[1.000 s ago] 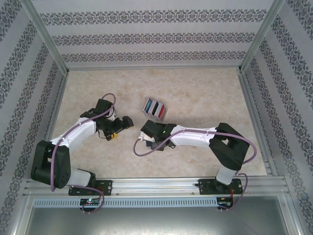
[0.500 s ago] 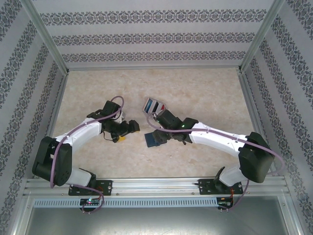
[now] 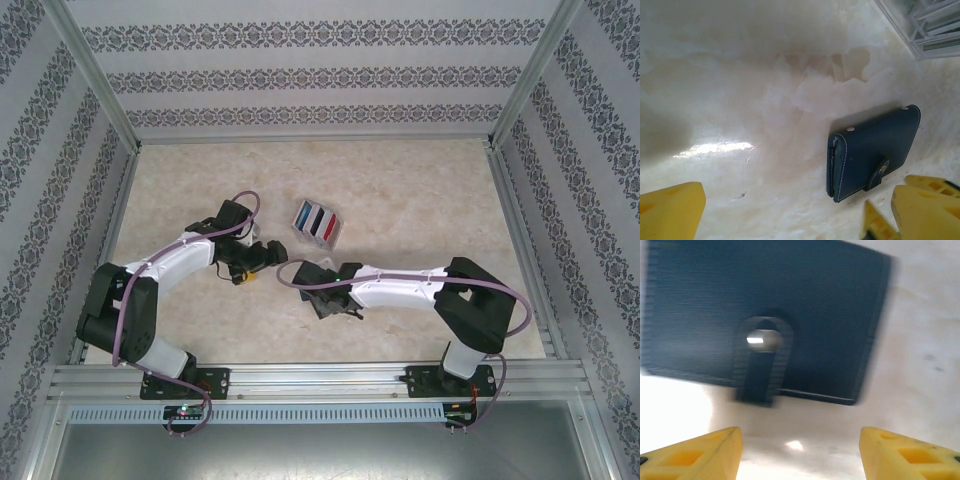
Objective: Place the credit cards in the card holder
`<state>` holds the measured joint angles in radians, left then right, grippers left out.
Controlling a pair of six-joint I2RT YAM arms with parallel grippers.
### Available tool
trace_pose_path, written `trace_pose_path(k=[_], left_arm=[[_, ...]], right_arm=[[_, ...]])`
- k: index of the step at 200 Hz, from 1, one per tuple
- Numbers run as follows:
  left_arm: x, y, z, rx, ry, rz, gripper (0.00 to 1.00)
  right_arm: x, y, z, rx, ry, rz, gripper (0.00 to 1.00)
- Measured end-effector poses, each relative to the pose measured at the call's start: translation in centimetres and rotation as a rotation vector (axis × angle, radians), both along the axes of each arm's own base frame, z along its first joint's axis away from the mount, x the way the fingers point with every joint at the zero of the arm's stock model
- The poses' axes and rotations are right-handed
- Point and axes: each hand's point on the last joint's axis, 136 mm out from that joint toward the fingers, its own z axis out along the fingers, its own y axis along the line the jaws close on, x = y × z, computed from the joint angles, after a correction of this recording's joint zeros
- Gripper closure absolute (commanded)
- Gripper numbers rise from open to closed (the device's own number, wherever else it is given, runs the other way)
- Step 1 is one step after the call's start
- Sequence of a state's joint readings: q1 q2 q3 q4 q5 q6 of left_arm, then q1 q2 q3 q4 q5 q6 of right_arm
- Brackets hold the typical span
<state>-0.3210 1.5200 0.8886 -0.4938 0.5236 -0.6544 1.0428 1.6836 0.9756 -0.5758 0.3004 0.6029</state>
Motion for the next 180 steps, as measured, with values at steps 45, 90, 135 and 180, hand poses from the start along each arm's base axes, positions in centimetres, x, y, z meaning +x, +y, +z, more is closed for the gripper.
trace_pose_path(k=[45,90,135,180], left_arm=[[-0.1,-2.2,-0.9,-0.013,-0.013,-0.065,0.03],[0.3,-2.3,-2.1,0.033,-0.032,-0.093,0.03],[2.2,-2.3,-1.8,0.054,-0.079,-0.054,0.03],[3.1,-2.9,-2.0,0.027,-0.094,-0.051,0.03]], right_arm=[[2.1,-7.5,1.7,0.032,-0.080,-0.226,0.33],[1.6,-2.1,3.1,0.264,-0.040,-0.069,0.30],[1.0,2.9,0.5,0.180,-0.012,0.058,0.24],[3.1,-3.6,0.3,0.052,-0.109,-0.142,0.24]])
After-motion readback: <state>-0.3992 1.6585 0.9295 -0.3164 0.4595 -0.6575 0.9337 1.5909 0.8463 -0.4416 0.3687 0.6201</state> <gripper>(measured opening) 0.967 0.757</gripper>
